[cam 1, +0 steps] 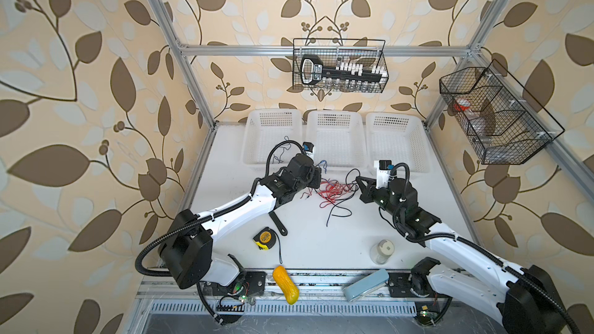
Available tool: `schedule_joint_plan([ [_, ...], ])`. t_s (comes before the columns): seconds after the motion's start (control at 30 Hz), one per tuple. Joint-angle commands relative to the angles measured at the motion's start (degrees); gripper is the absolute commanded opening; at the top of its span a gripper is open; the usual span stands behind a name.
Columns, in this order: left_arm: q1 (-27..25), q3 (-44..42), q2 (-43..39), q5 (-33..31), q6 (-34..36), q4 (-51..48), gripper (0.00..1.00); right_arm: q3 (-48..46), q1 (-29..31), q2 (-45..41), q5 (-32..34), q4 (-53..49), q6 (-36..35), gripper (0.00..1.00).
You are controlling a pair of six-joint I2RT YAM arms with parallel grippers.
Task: Untangle the cables
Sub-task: 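Carry the blue wire over its basket while the right gripper grasps a black wire, then open the left gripper to drop the blue wire into the basket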
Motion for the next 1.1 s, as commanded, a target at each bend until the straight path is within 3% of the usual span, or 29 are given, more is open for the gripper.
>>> schedule_joint_plan([
  [0.0,0.1,2.1,-3.6,-5.2,2.1,-0.1,0.0,-1.5,-0.2,-0.4,4.0,-3.3,-1.5,0.0],
  [0.2,1.8,5.3,-3.4,-12.5,7.5,-0.5,0.0,-1.9,-0.2,0.1,4.0,-5.0,-1.8,0.0],
  [0.43,13.2,9.3,-0.6,-11.5,6.6,-0.9,0.0,-2.4,-0.1,-2.2,4.2,-6.9,-1.8,0.0],
  [0.6,17.9,13.9,6.5,-11.3,6.9,-2.9,0.0,-2.4,0.2,-2.8,3.5,-8.1,-1.2,0.0],
  [1.0,20.6,24.9,23.6,-11.0,3.8,-11.2,0.0,-2.5,0.9,-4.5,4.0,-10.6,-1.5,0.0],
  [1.07,20.6,26.1,24.6,-11.0,4.0,-11.9,0.05,-2.4,1.0,-4.4,3.8,-10.6,-1.6,0.0],
])
